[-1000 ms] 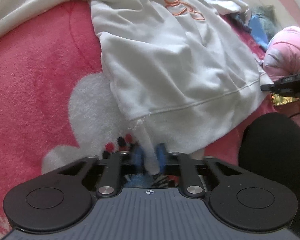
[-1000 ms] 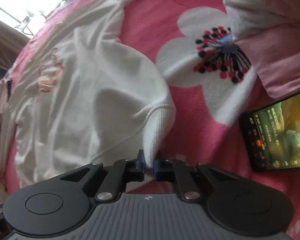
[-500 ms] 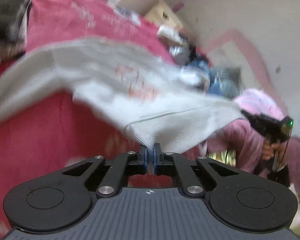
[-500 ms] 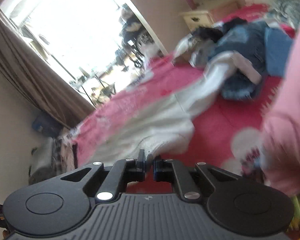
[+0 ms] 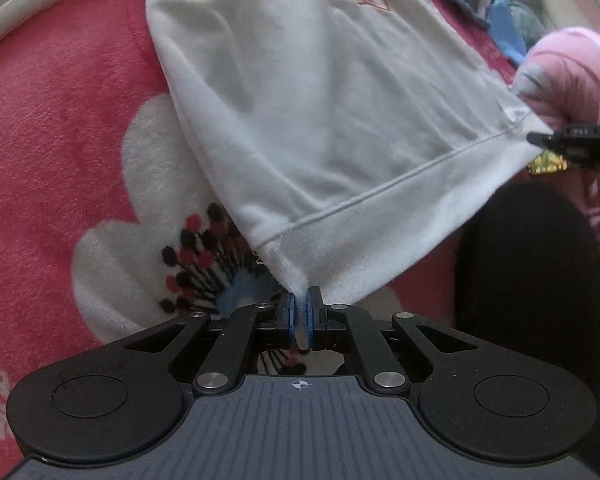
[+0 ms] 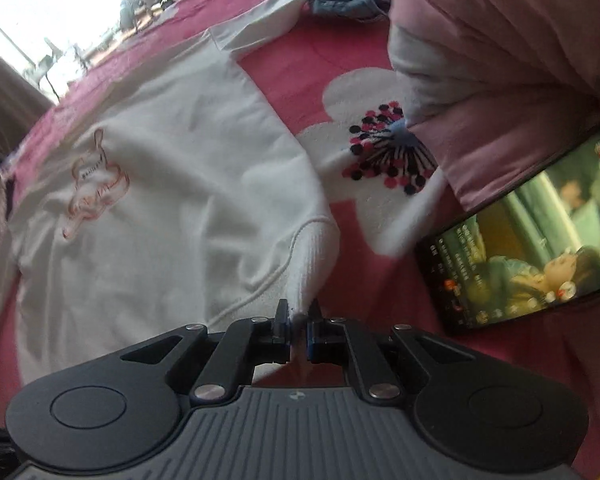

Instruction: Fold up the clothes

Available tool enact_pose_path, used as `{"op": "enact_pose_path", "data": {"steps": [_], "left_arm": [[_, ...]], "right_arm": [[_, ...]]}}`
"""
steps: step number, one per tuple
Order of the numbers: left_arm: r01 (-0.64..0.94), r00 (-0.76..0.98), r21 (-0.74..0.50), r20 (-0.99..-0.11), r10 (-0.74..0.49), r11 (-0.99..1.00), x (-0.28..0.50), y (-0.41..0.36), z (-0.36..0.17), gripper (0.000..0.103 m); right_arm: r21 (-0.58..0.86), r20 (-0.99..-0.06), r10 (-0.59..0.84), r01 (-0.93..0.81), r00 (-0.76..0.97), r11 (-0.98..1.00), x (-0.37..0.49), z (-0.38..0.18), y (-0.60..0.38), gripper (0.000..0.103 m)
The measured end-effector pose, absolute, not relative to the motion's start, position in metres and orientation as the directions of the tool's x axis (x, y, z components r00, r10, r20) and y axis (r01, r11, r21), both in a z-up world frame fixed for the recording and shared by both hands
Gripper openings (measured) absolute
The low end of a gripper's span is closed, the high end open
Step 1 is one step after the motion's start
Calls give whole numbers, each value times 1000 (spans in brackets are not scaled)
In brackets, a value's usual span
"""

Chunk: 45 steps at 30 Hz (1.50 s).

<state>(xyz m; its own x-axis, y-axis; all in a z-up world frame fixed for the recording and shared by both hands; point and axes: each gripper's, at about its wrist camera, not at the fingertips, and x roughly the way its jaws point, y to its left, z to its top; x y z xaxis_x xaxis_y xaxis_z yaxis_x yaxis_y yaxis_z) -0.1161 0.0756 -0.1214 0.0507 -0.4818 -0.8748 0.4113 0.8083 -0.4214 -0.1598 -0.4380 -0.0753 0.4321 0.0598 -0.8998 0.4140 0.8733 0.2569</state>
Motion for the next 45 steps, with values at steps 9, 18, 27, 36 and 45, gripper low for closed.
{"op": "enact_pose_path", "data": {"steps": [9,18,27,36,45], "left_arm": [[454,31,-426,-870,-492,783,-121,78,-131,4],[456,31,-397,-887,-460,796,-130,105,-128,16],[194,347,-372,-839,-418,908,-64,163,-87,26],[-88,516,-563,-731,-446,822,43,189,-112,42],[-222,648,-751,-590,-481,621,74,197,-150,51]], "right_arm": [[168,-922,-4,408,387,897,-167,-78,-427,9],[-69,-919,-209,386,335,920,-178,-66,-415,34],[21,-766,52,-56,641,998,-136,11,-325,34],[218,-780,434,-454,450,864,-66,-27,-166,40],[373,-841,487,-400,234,837,-59,-95,-123,42]]}}
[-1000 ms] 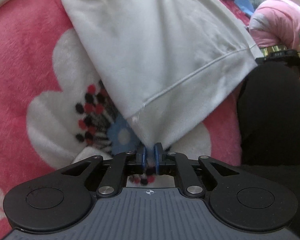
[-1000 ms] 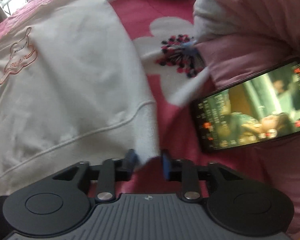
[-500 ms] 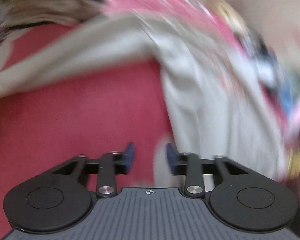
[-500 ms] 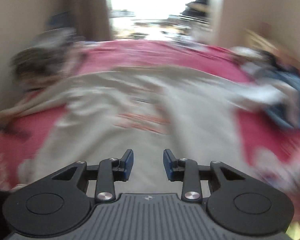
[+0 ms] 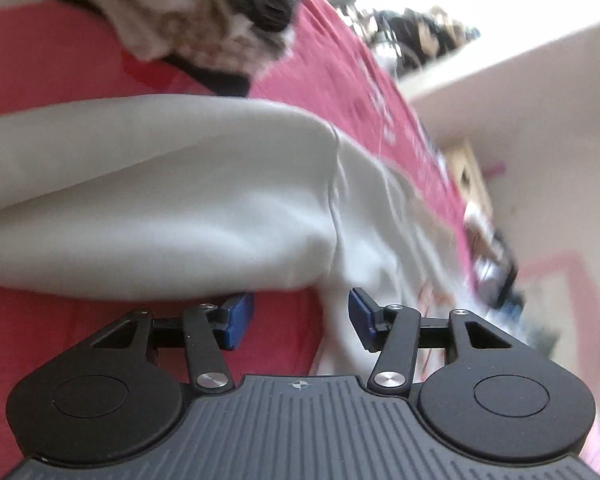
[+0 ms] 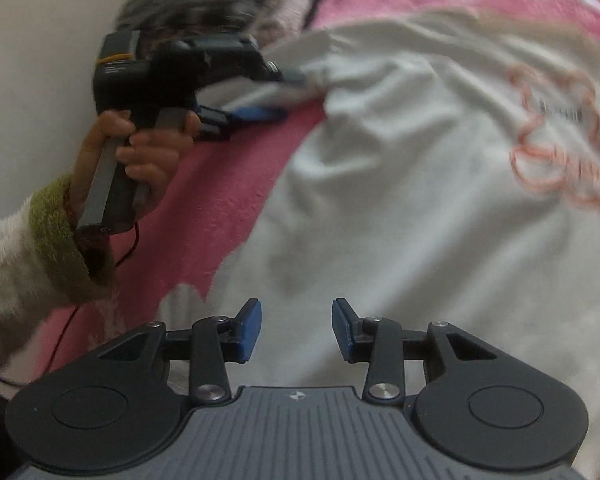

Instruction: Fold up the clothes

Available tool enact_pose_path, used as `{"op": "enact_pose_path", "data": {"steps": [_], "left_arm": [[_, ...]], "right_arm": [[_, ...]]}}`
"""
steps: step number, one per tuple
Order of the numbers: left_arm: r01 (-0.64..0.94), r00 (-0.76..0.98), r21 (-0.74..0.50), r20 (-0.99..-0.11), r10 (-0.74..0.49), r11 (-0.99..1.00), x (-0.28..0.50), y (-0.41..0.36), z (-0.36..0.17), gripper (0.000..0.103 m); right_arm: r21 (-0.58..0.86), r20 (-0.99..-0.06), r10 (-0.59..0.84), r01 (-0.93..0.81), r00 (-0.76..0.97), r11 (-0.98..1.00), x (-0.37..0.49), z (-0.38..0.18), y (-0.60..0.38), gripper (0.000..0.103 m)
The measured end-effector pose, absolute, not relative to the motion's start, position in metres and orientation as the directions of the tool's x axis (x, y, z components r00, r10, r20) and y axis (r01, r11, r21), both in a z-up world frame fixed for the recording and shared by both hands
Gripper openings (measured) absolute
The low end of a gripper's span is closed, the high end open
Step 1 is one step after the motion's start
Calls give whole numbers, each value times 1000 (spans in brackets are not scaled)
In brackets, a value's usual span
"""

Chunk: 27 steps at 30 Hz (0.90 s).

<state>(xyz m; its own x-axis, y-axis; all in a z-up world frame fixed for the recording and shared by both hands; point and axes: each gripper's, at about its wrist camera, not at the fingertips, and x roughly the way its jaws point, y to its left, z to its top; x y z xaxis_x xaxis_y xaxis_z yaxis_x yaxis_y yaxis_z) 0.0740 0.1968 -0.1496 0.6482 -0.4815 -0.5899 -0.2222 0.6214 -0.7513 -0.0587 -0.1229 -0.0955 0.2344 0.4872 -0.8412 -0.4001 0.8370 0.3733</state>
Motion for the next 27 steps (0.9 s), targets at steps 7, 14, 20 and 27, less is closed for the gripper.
{"op": "enact_pose_path", "data": {"steps": [7,14,20,27], "left_arm": [[-237,734,-677,-595,-328,697,99,199,-140,37],[-220,733,-616,-616,-288,756,135,219,-142,31],[-126,664,-586,-649,-371,800,117,220,-125,45],[23,582,-621,-629,-515,784,65,204,-105,48]], "right_arm": [[319,-879,427,-405,213,857,-62,-112,-121,41],[323,-880,427,-397,208,859,-61,-122,-124,41],[345,-861,449,-374,238,861,-66,-127,-131,42],[418,-824,497,-300,272,858,-64,-131,-141,42]]}}
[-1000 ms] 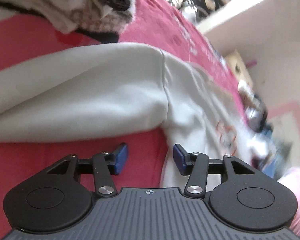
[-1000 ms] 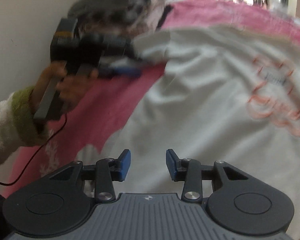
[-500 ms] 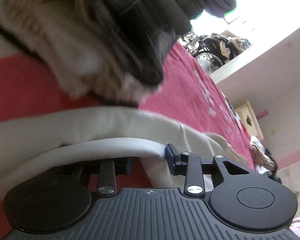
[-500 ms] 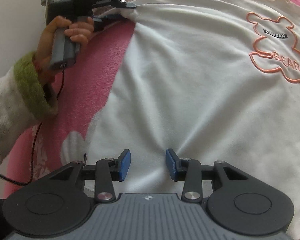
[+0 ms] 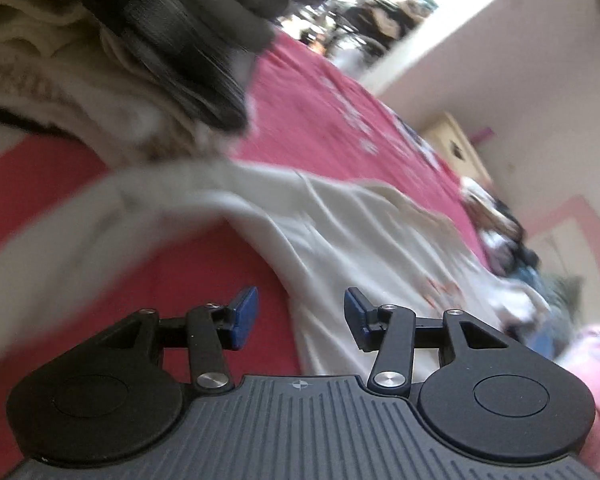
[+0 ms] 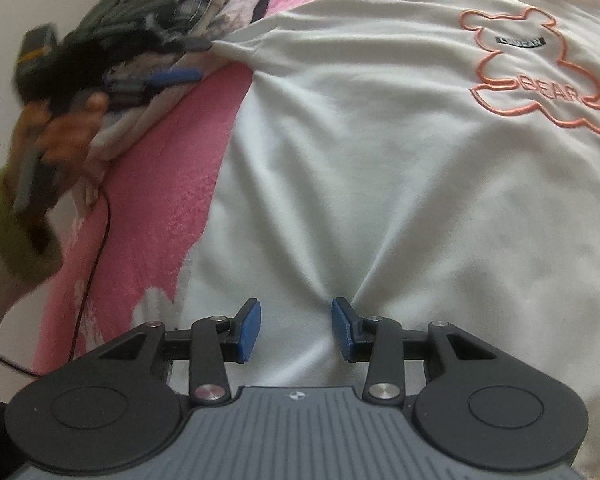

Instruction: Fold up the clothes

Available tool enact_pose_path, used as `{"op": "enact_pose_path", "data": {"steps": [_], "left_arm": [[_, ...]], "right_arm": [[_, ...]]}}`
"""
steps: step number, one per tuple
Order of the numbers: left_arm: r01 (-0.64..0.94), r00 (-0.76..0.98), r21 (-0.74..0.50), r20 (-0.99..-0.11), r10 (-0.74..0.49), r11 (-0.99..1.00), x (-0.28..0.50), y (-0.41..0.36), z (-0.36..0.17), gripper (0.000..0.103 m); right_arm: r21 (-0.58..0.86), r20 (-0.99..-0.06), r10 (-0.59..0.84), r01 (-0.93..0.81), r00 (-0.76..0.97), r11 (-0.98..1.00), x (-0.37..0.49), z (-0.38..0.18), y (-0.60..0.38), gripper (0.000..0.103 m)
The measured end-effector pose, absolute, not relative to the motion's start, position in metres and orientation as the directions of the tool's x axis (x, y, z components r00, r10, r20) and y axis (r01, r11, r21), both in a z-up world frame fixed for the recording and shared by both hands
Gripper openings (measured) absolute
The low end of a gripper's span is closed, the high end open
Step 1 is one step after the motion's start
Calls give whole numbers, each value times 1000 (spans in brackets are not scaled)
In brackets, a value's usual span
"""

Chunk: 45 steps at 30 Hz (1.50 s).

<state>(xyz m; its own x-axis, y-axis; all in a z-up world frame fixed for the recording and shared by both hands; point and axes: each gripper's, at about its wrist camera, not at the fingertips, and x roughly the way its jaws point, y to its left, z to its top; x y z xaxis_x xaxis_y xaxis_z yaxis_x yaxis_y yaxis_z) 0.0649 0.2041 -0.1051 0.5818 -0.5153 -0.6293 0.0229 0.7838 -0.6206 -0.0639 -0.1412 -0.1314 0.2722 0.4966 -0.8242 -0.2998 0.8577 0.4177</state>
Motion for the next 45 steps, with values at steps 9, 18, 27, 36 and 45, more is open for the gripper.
{"op": "enact_pose_path", "data": {"steps": [9,18,27,36,45], "left_arm": [[187,527,-183,-810,-256,965,37,118,-121,46],[150,561,-53,-817,-129,987,16,142,-117,45],[153,626,-157,-748,-219,976,12,159,-91,46],[195,561,-85,-808,-183,977,19,117,-120,47],[138,613,-103,-772,-167,985,25,150,-89,47]], "right_arm": [[361,-798,470,-327,377,874,-73,-113,-127,39],[323,-806,505,-485,310,813,-73,-120,-65,28],[307,-778,500,-465,381,831,-81,-110,-69,28],[410,-831,518,-404,204,817,-103,-142,-66,23],[453,-804,544,-346,240,822,-102,-104,-88,22]]}}
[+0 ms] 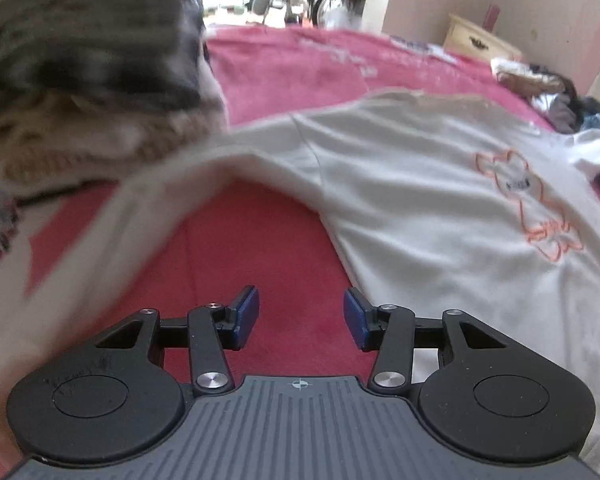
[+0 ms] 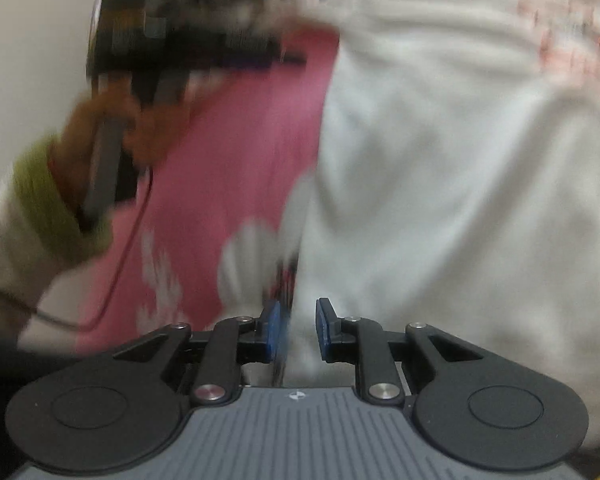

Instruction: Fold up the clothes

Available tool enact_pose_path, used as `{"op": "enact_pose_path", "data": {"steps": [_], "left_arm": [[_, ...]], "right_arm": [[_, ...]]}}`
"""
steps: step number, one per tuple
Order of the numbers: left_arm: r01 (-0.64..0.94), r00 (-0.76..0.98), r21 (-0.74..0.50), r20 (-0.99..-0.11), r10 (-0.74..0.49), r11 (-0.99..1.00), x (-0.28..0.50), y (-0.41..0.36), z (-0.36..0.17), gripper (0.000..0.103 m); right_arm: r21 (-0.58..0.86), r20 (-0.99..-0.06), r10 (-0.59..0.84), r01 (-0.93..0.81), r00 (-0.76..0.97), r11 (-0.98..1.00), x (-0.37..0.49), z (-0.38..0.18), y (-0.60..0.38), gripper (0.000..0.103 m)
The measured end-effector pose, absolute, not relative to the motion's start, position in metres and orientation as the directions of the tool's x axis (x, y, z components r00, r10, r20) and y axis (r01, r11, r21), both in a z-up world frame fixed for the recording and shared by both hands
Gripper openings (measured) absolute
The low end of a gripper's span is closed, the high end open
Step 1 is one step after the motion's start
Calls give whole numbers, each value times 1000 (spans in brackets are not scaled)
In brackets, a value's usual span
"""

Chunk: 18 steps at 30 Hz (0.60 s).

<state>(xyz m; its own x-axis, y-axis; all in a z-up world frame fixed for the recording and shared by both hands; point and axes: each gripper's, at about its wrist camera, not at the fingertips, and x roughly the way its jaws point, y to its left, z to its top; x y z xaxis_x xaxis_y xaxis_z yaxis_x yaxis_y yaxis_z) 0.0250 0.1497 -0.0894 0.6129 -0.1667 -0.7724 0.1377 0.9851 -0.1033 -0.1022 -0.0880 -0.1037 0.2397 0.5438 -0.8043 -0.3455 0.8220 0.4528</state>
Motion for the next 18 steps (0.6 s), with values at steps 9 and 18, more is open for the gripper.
{"op": "enact_pose_path", "data": {"steps": [9,18], "left_arm": [[156,623,-123,-758,-195,980,37,137,-86,47],[107,586,-113,-796,-154,988,47,156,-110,47]], "right_arm": [[337,-809,481,-402,340,851,3,-111,-45,22],[389,-884,458,-397,94,832,-110,-149,-57,22]]}}
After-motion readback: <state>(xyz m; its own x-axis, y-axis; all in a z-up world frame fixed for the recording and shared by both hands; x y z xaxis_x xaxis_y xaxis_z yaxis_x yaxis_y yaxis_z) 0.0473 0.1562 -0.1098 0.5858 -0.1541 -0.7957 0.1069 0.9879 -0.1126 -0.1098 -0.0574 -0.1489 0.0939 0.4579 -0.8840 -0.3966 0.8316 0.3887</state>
